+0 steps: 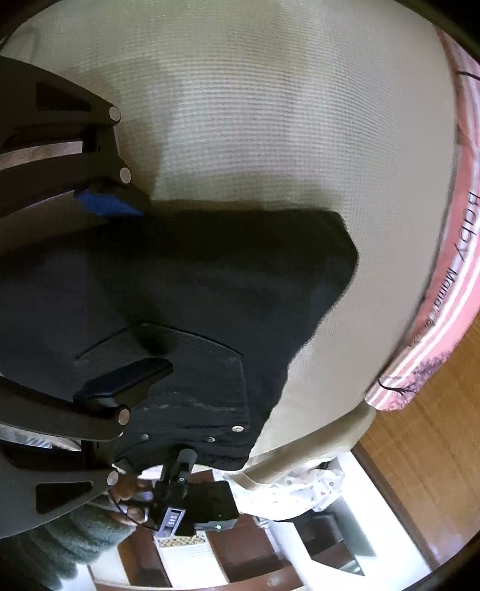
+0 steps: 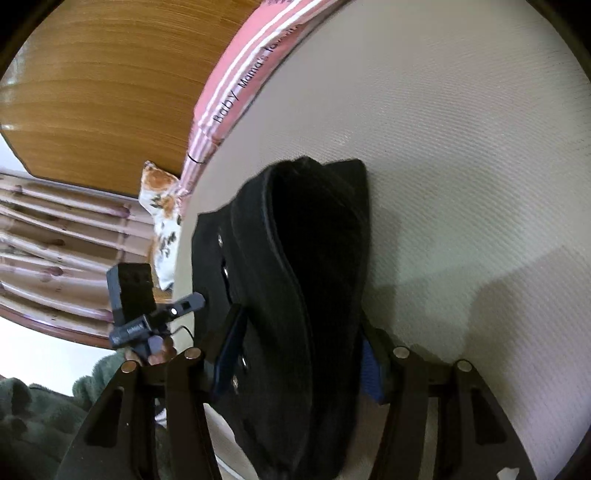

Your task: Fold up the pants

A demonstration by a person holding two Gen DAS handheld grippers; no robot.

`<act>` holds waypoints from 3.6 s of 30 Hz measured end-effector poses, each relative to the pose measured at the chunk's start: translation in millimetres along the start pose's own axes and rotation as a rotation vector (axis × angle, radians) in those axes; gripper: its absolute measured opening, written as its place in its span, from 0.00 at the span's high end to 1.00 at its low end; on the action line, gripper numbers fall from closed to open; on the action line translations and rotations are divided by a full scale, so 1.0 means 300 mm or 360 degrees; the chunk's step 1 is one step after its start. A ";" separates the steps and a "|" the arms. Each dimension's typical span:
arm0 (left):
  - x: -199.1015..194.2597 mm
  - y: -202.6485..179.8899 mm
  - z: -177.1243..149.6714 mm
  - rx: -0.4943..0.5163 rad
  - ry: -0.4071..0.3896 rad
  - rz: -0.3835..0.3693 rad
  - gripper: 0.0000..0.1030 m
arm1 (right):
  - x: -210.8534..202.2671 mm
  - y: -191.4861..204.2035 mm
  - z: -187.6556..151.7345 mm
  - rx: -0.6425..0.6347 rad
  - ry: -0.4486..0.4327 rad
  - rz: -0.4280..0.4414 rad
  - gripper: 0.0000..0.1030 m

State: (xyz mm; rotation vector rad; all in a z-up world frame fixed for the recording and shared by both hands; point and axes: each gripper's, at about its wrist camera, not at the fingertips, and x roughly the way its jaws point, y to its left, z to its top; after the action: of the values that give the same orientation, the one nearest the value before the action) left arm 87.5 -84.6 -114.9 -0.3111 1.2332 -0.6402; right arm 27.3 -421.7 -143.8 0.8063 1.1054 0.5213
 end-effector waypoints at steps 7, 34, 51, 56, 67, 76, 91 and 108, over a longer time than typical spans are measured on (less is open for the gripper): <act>-0.005 -0.044 -0.006 0.0078 -0.0050 0.0205 0.68 | -0.009 0.096 -0.052 0.0071 -0.0178 -0.0143 0.74; -0.401 0.126 -0.001 0.0099 -0.0235 0.0580 0.83 | 0.307 0.585 0.005 -0.0185 -0.0112 -0.0326 0.80; -0.520 0.406 0.187 -0.0025 -0.0345 0.0651 0.83 | 0.629 0.726 0.190 -0.0240 -0.0023 -0.0283 0.81; -0.494 0.463 0.242 -0.0016 -0.0337 0.0653 0.83 | 0.691 0.720 0.253 -0.0234 -0.0014 -0.0309 0.81; -0.363 0.608 0.213 -0.0058 -0.0335 0.0687 0.57 | 0.789 0.621 0.276 -0.0315 0.0007 -0.0574 0.57; -0.404 0.565 0.127 -0.0058 -0.0386 0.0763 0.51 | 0.727 0.632 0.182 -0.0393 -0.0014 -0.0695 0.52; -0.397 0.450 -0.097 0.0023 -0.0450 0.1027 0.51 | 0.616 0.594 0.030 -0.0394 -0.0141 -0.0793 0.46; -0.438 0.373 -0.124 0.0027 -0.0495 0.1162 0.35 | 0.602 0.723 -0.049 -0.0565 -0.0284 -0.1020 0.34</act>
State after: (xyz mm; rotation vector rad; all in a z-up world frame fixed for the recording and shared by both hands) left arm 59.5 87.4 -86.6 0.0649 0.9463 0.0316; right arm 85.7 -152.7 -80.1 0.1593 0.9992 0.0918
